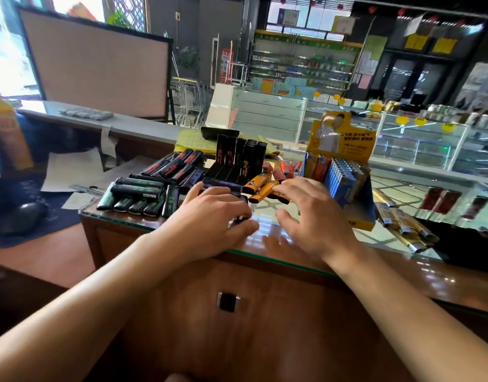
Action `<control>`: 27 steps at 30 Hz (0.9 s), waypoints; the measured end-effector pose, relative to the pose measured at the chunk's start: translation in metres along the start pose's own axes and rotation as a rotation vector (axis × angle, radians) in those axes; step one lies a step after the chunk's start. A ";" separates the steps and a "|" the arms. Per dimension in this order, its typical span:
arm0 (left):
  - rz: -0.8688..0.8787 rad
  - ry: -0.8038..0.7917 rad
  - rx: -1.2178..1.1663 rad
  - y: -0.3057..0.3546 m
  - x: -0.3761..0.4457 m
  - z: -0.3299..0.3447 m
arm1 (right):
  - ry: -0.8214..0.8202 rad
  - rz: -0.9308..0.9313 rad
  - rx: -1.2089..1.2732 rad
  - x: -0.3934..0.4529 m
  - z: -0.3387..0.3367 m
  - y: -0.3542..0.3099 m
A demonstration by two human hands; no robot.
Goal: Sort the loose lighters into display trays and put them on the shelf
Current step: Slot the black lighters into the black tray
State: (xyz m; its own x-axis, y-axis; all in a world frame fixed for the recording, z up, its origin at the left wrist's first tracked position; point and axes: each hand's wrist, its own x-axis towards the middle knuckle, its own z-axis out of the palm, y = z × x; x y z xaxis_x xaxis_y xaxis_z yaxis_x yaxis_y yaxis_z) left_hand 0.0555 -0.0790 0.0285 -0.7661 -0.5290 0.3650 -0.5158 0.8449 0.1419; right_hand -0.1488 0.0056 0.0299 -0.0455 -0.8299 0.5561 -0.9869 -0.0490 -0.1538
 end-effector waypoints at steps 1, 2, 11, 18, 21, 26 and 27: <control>0.001 0.038 -0.011 -0.004 -0.003 0.000 | -0.007 0.001 0.007 0.000 0.000 -0.001; 0.001 0.080 -0.011 -0.007 -0.006 0.000 | -0.011 0.001 0.011 0.000 0.000 -0.003; -0.231 0.182 0.040 -0.004 -0.001 0.001 | 0.016 -0.006 0.038 -0.003 0.000 -0.011; -0.185 0.294 -0.075 -0.010 -0.025 0.001 | 0.025 -0.024 0.045 -0.005 0.001 -0.009; -0.204 0.312 -0.057 -0.020 -0.035 -0.004 | 0.020 -0.041 0.034 -0.004 0.002 -0.012; -0.289 0.263 0.032 -0.033 -0.028 -0.010 | -0.015 -0.035 0.024 -0.002 0.002 -0.017; -0.293 0.262 0.036 -0.033 -0.025 -0.010 | -0.024 -0.030 0.029 -0.002 0.002 -0.019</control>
State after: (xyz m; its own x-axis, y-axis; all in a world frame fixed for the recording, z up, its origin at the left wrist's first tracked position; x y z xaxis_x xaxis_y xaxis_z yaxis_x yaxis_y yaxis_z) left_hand 0.0953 -0.0929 0.0236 -0.4627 -0.7053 0.5370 -0.7151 0.6550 0.2441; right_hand -0.1298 0.0069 0.0299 -0.0115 -0.8409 0.5410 -0.9829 -0.0899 -0.1607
